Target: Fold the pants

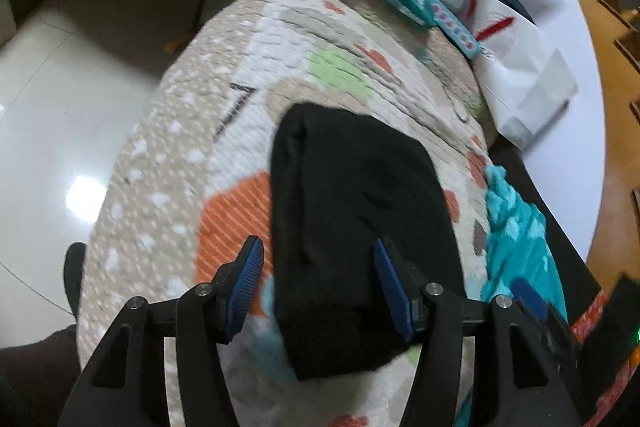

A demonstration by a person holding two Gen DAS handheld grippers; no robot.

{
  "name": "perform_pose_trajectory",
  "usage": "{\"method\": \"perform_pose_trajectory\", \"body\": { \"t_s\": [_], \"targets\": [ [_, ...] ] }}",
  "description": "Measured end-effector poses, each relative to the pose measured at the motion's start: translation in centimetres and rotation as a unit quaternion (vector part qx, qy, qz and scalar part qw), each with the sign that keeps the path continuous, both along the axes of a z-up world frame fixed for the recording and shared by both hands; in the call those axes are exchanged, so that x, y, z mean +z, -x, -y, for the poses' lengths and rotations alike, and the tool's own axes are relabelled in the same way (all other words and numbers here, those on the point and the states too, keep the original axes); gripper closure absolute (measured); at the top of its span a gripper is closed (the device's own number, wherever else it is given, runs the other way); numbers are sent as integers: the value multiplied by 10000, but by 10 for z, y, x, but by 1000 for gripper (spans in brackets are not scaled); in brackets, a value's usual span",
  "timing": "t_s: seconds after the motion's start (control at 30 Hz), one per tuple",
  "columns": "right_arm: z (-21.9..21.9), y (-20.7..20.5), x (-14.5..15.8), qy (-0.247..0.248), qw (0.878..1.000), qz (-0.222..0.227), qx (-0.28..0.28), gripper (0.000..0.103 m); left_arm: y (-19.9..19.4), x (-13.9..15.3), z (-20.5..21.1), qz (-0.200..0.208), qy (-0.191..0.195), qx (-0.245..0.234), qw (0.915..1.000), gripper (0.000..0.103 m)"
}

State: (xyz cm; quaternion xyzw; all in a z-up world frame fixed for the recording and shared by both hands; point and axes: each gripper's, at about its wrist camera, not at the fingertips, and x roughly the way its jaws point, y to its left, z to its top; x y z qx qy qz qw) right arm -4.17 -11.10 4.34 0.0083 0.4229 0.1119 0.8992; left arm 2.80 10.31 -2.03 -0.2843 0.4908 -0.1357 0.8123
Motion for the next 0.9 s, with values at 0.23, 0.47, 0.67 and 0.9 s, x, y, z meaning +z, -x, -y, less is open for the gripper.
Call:
{"method": "perform_pose_trajectory", "body": {
  "t_s": [0.23, 0.47, 0.67, 0.9],
  "targets": [
    [19, -21, -18, -725, 9959, -382, -372, 30, -3, -16, 18, -236, 173, -228, 9993, 40],
    [31, -62, -46, -1774, 9776, -960, -599, 30, -16, -28, 24, -206, 643, -330, 9972, 21],
    [24, -84, -64, -2099, 9682, -1245, -555, 29, -22, -26, 33, -83, 540, -411, 9977, 16],
    [2, -102, -81, -1924, 9700, -1419, -446, 27, -21, -20, 38, -26, 38, -533, 9986, 56]
  ]
}}
